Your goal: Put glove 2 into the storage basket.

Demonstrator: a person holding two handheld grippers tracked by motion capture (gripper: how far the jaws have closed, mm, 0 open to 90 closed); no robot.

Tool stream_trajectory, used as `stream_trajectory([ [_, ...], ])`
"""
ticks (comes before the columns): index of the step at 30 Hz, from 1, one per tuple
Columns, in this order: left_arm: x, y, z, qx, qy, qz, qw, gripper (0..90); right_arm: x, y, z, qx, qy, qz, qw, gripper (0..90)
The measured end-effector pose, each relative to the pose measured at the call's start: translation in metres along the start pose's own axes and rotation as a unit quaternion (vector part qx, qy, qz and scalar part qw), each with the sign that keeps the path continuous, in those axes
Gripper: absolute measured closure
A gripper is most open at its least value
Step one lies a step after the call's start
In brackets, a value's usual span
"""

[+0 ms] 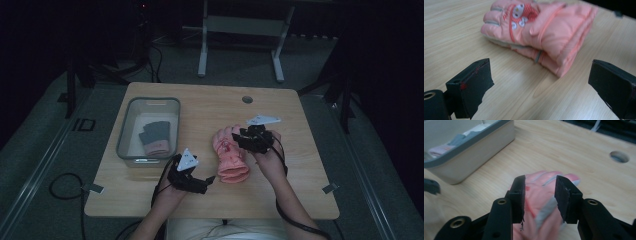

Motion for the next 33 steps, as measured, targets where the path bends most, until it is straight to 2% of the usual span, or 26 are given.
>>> stream_trajectory([
  [2, -0.004, 0.001, 0.001, -0.002, -0.001, 0.0, 1.0, 4.7, -0.001, -0.003, -0.001, -0.002, 0.002, 0.0, 1.0, 60.1],
  [5, -0.021, 0.005, 0.007, 0.0, -0.001, -0.017, 0.9999, 5.6, -0.002, -0.01, 0.0, -0.011, 0.002, -0.001, 0.9999, 60.2],
  [6, -0.025, 0.006, 0.008, -0.007, 0.0, -0.024, 0.9997, 6.8, -0.002, -0.011, 0.001, -0.013, 0.003, 0.0, 0.9999, 60.2],
  [8, -0.034, 0.008, 0.01, -0.029, -0.005, -0.02, 0.9994, 15.1, 0.0, -0.011, 0.003, -0.014, 0.006, -0.003, 0.9999, 59.7],
  [9, -0.038, 0.009, 0.012, -0.034, -0.002, -0.02, 0.9992, 15.3, 0.001, -0.01, 0.004, -0.011, 0.007, -0.006, 0.9999, 59.5],
  [13, -0.051, 0.013, 0.021, -0.042, 0.009, -0.031, 0.9986, 17.7, 0.004, -0.006, 0.009, -0.01, 0.011, -0.009, 0.9999, 58.1],
  [16, -0.054, 0.014, 0.024, -0.043, 0.012, -0.034, 0.9984, 18.4, 0.005, -0.005, 0.011, -0.011, 0.012, -0.006, 0.9999, 57.7],
  [19, -0.058, 0.018, 0.03, -0.049, 0.02, -0.06, 0.9968, 19.6, 0.015, -0.002, 0.023, -0.009, 0.037, -0.012, 0.9992, 57.0],
  [21, -0.056, 0.021, 0.033, -0.044, 0.028, -0.072, 0.9961, 19.6, 0.026, -0.004, 0.025, -0.006, 0.052, -0.005, 0.9986, 56.8],
  [23, -0.054, 0.024, 0.038, -0.037, 0.043, -0.078, 0.9954, 19.6, 0.038, -0.01, 0.025, -0.013, 0.058, 0.014, 0.9981, 56.4],
  [24, -0.052, 0.027, 0.042, -0.023, 0.061, -0.092, 0.9936, 19.6, 0.044, -0.013, 0.025, -0.018, 0.06, 0.025, 0.9977, 55.6],
  [26, -0.048, 0.035, 0.053, 0.001, 0.083, -0.128, 0.9882, 18.8, 0.053, -0.018, 0.025, -0.033, 0.062, 0.048, 0.9964, 52.2],
  [27, -0.046, 0.039, 0.059, -0.001, 0.092, -0.138, 0.9862, 18.8, 0.057, -0.02, 0.026, -0.04, 0.067, 0.054, 0.9955, 50.1],
  [28, -0.044, 0.041, 0.064, -0.003, 0.094, -0.144, 0.9852, 19.0, 0.061, -0.022, 0.027, -0.048, 0.078, 0.053, 0.9944, 46.9],
  [29, -0.042, 0.042, 0.069, 0.005, 0.101, -0.153, 0.9831, 18.9, 0.064, -0.023, 0.029, -0.056, 0.084, 0.056, 0.9934, 45.9],
  [30, -0.04, 0.044, 0.075, 0.012, 0.105, -0.164, 0.9808, 18.9, 0.066, -0.025, 0.031, -0.064, 0.086, 0.06, 0.9924, 44.5],
  [31, -0.038, 0.044, 0.079, 0.011, 0.107, -0.167, 0.9802, 19.0, 0.068, -0.027, 0.031, -0.066, 0.083, 0.064, 0.9923, 42.2],
  [33, -0.034, 0.044, 0.087, 0.018, 0.117, -0.18, 0.9765, 19.2, 0.07, -0.03, 0.033, -0.077, 0.078, 0.073, 0.9913, 41.1],
])
Point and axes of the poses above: each handheld gripper's, and its own axes: z roughly forward along the jaws, x roughly out of its underside, y roughly to its left, the point moved 4 cm from there along z, roughly forward along the jaws, and after that the axes turned 7 degrees about -z, right-handed, at the moved point
